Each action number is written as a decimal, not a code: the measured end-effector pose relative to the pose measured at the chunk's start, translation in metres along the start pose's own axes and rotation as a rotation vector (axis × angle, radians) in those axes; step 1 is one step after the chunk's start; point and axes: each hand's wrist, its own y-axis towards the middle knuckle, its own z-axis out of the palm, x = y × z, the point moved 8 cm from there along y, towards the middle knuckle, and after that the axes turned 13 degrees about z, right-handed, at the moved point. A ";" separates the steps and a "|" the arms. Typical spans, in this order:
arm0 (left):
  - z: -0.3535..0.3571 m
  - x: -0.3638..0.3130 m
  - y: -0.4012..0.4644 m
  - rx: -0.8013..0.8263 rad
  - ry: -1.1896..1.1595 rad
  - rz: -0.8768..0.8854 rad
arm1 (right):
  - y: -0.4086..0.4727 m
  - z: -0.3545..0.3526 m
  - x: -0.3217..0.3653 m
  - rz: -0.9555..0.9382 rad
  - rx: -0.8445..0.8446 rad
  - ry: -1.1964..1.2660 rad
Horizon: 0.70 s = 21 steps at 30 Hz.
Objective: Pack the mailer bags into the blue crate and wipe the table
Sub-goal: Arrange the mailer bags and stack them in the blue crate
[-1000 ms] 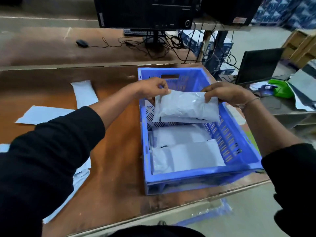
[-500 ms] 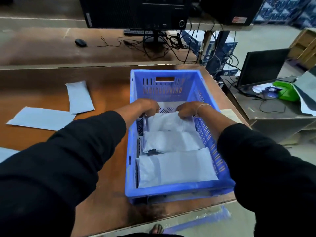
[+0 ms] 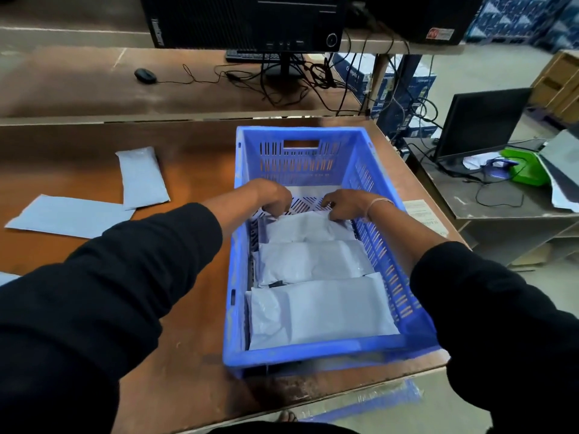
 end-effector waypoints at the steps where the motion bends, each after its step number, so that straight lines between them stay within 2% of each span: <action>1: -0.001 0.000 -0.002 -0.007 -0.017 -0.003 | -0.001 0.001 0.000 0.000 0.006 -0.002; 3: -0.005 0.002 -0.004 -0.081 -0.086 0.034 | -0.002 -0.001 0.000 0.000 -0.019 0.015; 6: -0.027 0.010 -0.021 -0.383 -0.321 0.095 | -0.002 -0.022 -0.002 0.010 -0.170 0.173; 9: -0.039 0.025 -0.044 -0.688 -0.810 0.167 | -0.003 -0.045 -0.007 0.033 -0.314 0.397; 11: -0.043 0.031 -0.064 -0.810 -1.138 0.246 | -0.006 -0.052 -0.007 0.029 -0.305 0.653; 12: -0.045 0.034 -0.075 -0.853 -1.228 0.282 | -0.011 -0.056 -0.005 0.026 -0.277 0.793; 17: -0.044 0.066 -0.132 -0.995 -1.364 0.335 | -0.049 -0.082 0.028 -0.023 -0.207 1.285; 21: -0.014 0.113 -0.168 -1.075 -1.443 0.275 | -0.073 -0.094 0.087 -0.131 -0.095 1.410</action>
